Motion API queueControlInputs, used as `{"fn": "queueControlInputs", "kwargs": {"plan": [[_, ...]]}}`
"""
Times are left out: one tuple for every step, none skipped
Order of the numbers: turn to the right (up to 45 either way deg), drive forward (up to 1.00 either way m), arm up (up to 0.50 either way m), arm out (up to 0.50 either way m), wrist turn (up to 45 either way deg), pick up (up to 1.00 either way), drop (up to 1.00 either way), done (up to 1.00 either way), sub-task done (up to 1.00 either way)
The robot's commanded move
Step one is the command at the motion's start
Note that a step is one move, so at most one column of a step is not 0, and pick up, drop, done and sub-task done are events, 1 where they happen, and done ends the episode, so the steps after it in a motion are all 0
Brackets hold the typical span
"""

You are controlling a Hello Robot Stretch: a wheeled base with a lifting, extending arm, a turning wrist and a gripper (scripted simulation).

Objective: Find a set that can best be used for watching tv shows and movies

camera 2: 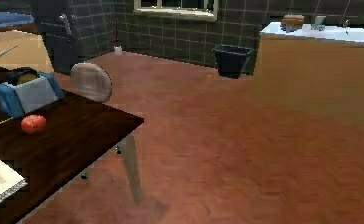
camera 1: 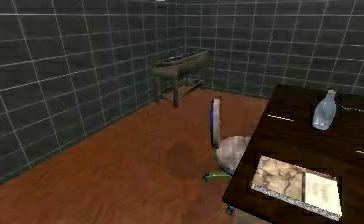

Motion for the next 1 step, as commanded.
{"fn": "queueControlInputs", "kwargs": {"plan": [[-45.0,0.0,0.0,0.0,0.0,0.0,0.0,0.0,0.0]]}}
